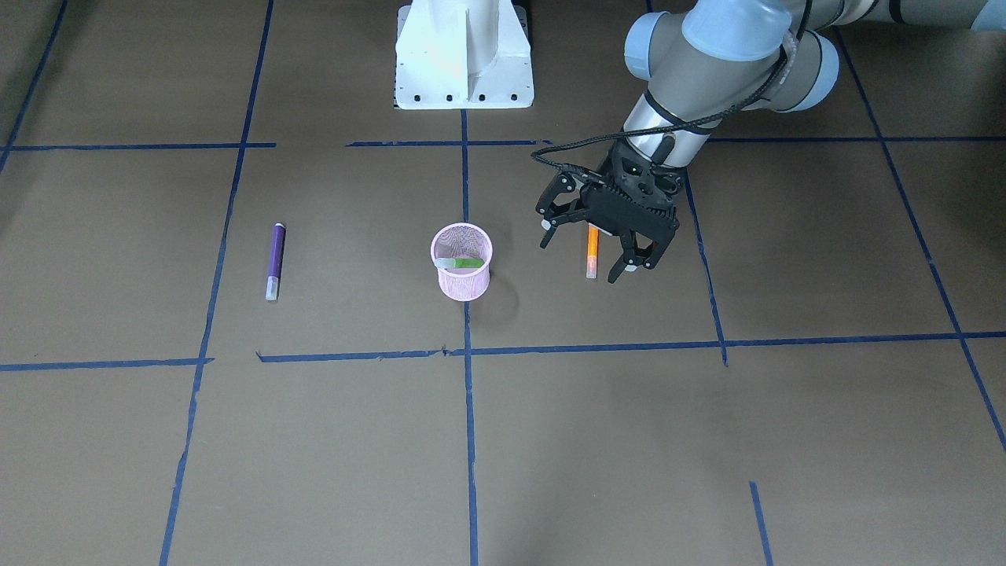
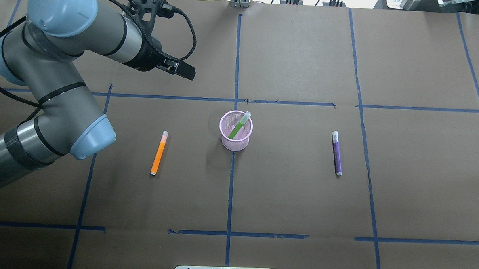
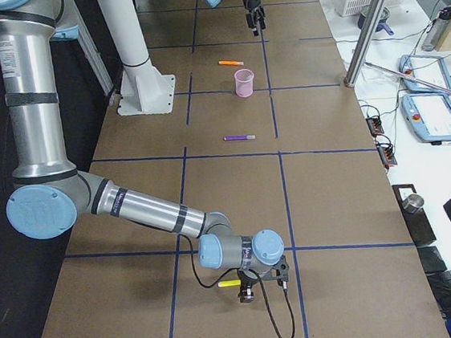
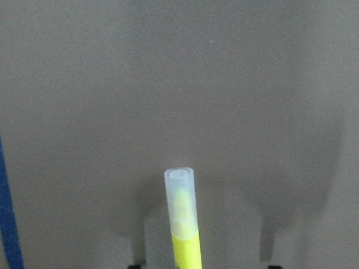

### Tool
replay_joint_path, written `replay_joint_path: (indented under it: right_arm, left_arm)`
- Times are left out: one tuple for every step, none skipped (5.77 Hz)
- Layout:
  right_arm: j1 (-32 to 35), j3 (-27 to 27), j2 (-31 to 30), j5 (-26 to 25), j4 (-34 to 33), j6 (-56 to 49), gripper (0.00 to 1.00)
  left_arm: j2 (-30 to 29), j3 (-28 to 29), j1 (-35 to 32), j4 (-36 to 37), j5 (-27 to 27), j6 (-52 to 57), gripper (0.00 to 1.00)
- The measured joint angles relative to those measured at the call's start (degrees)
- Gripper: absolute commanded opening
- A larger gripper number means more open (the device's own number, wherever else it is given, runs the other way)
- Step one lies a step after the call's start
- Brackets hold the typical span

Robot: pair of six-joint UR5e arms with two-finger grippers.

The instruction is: Collect pens into pen holder

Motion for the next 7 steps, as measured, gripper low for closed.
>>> replay_joint_path:
  right_arm:
    - [-0.02,-0.07,0.03,0.02,0.02,0.03,0.74]
    - [-0.02,-0.07,0.05,0.04,0.06,0.03,0.74]
    - [-0.03,-0.08,0.06,0.04,0.08,0.04,0.71]
    - [-0.02,-0.10,0.09,0.04,0.08,0.06,0.67]
    - [-0.02,-0.12,0.13,0.04,0.08,0.10,0.67]
    - [-0.07,-0.10,0.14,0.04,0.08,0.11,0.67]
    - [-0.09,-0.08,0.15,0.04,0.08,0.12,0.67]
  left_arm:
    - [0.15,-0.07,-0.01,-0.13,0.00,0.00,1.00]
    - [0.19,-0.17,-0.04,-0.23,0.00,0.00,1.00]
    - [0.21,-0.24,-0.06,-0.26,0.00,0.03,1.00]
    - [0.25,-0.27,-0.06,-0.30,0.00,0.07,1.00]
    - [0.52,-0.41,-0.05,-0.40,0.00,0.11,1.00]
    - [0.85,-0.57,0.00,-0.49,0.03,0.15,1.00]
    - [0.96,-0.61,0.01,-0.53,0.06,0.17,1.00]
